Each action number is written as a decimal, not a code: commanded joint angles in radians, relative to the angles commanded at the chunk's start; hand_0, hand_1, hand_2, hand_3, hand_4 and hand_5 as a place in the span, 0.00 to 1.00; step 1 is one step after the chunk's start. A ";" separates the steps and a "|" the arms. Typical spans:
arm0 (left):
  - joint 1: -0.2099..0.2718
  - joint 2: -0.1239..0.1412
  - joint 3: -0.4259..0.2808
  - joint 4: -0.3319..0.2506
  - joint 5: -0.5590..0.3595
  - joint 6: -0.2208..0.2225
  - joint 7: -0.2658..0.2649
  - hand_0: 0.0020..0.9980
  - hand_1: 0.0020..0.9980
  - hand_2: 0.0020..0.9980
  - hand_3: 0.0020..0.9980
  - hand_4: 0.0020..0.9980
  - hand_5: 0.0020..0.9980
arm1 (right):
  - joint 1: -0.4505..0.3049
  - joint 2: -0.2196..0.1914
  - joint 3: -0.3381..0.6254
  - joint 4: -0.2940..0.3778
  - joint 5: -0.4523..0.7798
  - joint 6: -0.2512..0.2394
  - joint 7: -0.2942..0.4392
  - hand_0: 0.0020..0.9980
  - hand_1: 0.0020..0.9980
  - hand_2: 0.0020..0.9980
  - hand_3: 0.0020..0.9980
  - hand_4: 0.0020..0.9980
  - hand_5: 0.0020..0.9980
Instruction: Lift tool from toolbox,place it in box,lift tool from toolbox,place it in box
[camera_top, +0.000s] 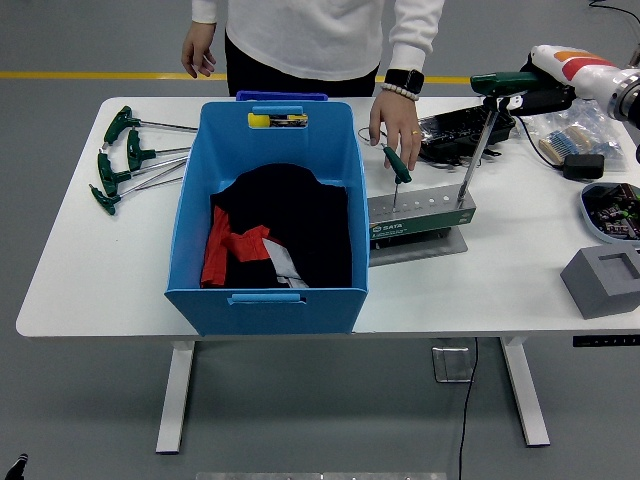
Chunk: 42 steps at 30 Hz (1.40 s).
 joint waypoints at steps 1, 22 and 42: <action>0.001 0.000 0.001 0.000 -0.001 0.000 0.000 0.92 0.93 0.93 0.77 0.71 0.80 | 0.002 -0.004 0.003 0.007 -0.001 0.002 -0.002 0.06 0.00 0.04 0.03 0.75 0.70; 0.019 0.004 -0.012 0.000 0.013 0.000 0.001 0.92 0.93 0.92 0.76 0.71 0.80 | 0.053 -0.028 0.045 0.104 -0.022 0.024 -0.013 0.06 0.00 0.04 0.03 0.75 0.66; 0.019 0.012 -0.012 0.000 0.024 0.001 0.006 0.92 0.93 0.92 0.76 0.71 0.80 | 0.217 0.052 -0.076 0.299 -0.054 0.042 -0.047 0.06 0.00 0.04 0.03 0.76 0.66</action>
